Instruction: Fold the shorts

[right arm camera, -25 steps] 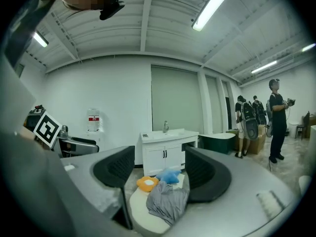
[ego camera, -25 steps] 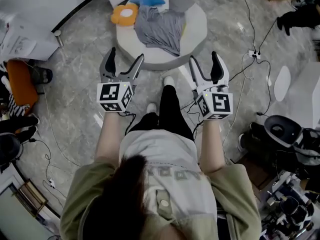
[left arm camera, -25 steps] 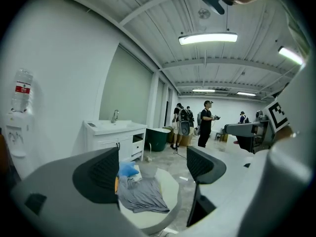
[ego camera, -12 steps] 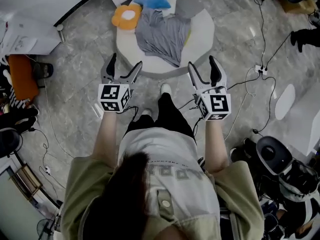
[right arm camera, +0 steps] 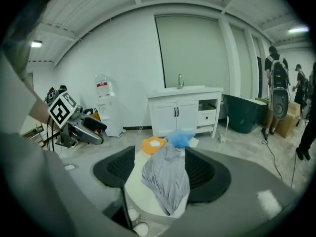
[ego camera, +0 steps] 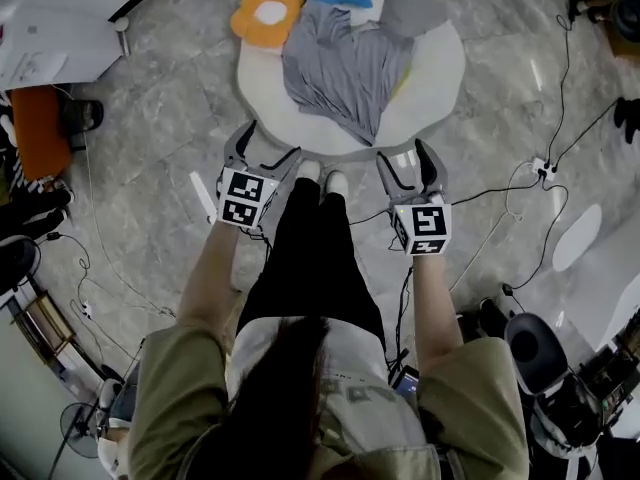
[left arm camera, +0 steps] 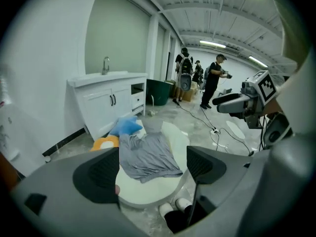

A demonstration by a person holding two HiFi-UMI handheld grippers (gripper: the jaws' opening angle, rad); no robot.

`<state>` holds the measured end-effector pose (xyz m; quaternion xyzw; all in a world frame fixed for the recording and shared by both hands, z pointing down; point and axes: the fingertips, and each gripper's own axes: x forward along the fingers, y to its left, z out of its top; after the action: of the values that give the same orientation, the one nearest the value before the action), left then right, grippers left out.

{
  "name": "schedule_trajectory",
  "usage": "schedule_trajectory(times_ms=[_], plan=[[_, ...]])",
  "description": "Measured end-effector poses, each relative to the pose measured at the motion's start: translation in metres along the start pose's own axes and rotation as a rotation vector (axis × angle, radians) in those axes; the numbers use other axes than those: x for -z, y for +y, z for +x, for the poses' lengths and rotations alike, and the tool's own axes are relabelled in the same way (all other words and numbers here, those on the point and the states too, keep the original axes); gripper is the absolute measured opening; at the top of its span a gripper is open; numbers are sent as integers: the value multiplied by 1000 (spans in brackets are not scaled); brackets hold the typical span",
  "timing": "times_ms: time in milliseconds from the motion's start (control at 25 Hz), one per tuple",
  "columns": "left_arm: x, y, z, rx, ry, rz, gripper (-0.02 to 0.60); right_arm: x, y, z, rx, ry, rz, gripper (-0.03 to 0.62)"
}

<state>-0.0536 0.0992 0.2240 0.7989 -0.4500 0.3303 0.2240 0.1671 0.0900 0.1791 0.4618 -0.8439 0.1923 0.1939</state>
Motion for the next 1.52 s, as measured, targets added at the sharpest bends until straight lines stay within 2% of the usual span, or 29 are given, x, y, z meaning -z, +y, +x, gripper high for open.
schedule_trajectory(times_ms=[240,440,640,800,1000,1360,1400,1480,1520], plan=[[81,5,115,93,133,53,411,140,-17,100,-1,179,-51,308],[151,8,190,145,226,68,411,259,-35,150,27,341,-10,308],[204,21,254,167,296,126,411,353,-56,184,50,484,10,308],[237,31,296,192,355,163,411,414,-64,206,37,599,-1,308],[260,35,330,218,402,267,410,453,-77,221,69,644,37,307],[294,39,365,185,470,353,404,486,-76,243,15,714,-88,302],[294,40,366,174,469,366,379,490,-77,242,12,733,-110,296],[293,43,368,155,462,378,289,495,-79,241,9,750,-144,262],[292,45,370,152,463,376,276,496,-79,241,8,752,-156,256]])
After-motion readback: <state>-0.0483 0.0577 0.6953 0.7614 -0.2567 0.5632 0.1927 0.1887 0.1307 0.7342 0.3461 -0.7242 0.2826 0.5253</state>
